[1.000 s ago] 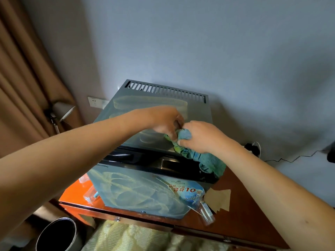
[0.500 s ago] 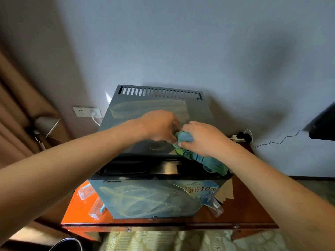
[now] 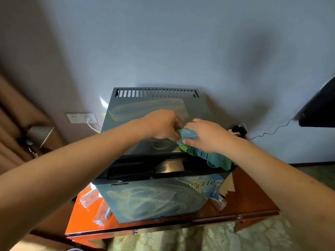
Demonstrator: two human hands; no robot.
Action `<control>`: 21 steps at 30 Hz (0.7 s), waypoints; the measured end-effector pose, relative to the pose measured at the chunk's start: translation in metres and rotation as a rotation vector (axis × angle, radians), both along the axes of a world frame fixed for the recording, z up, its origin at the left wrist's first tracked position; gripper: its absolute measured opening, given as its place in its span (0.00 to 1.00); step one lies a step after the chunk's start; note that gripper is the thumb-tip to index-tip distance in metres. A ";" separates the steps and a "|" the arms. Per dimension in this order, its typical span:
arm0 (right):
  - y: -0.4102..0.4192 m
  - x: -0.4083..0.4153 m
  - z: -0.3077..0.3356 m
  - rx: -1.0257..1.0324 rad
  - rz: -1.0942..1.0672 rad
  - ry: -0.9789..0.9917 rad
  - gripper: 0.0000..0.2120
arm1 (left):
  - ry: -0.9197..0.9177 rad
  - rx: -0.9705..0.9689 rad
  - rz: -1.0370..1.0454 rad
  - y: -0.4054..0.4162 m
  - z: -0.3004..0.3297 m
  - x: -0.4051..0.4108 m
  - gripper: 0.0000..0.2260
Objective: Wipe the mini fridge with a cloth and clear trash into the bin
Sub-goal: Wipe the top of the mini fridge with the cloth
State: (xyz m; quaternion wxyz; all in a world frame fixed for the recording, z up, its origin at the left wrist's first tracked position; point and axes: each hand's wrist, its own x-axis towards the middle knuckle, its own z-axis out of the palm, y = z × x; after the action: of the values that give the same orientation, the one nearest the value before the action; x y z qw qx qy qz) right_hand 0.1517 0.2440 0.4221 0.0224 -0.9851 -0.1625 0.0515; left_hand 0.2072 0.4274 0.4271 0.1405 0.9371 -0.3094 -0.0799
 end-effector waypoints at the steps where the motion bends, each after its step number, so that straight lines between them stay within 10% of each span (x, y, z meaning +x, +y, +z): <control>1: -0.005 0.000 0.001 -0.007 0.002 0.006 0.20 | 0.000 -0.002 -0.011 -0.004 -0.001 0.000 0.16; 21: -0.048 0.052 0.001 0.005 0.063 -0.030 0.16 | -0.005 0.112 0.000 -0.052 0.010 0.039 0.14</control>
State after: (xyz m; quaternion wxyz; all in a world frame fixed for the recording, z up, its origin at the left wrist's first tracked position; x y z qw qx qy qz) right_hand 0.2036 0.1956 0.4234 0.0207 -0.9801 -0.1941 0.0369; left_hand 0.2463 0.3749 0.4372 0.0870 0.9437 -0.3047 -0.0948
